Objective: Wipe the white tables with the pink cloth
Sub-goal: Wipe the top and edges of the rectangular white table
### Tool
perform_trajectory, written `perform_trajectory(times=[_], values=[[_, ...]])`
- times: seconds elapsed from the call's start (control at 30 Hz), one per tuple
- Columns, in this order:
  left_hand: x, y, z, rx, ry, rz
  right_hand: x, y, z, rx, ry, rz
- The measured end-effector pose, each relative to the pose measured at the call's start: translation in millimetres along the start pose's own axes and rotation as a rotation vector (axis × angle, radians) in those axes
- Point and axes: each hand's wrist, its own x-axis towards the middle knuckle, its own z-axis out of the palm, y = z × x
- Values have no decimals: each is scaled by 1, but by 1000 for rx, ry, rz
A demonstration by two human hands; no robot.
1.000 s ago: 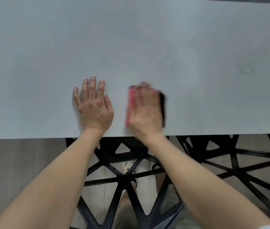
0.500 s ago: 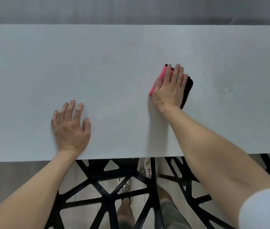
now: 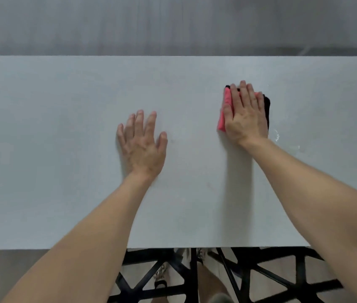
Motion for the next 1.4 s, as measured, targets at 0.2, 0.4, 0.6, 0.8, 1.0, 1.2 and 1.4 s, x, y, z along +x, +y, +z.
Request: perform_trajectory(times=[0.2,0.4,0.6,0.8,1.0,1.2,1.4], values=[[-5,3,4,85,52,-23,38,-97,9,9,17,-77],[-4,5,-1,101,40,-16,55,-108,6,22,-81,-444],[-3,6,-3,107,23,-26,63,-7,-9,-33,44,38],[-4,5,-1,83,84,-15,91,-174,15,29,9,-277],[-4,5,-3,97,72,-10,98,-115,6,32,15,-321],[-5,5,-4,81,52,-15,87,-20,-7,4,134,221],[-7,4,-2,79,94,-10,93,-187,11,35,-35,-310]])
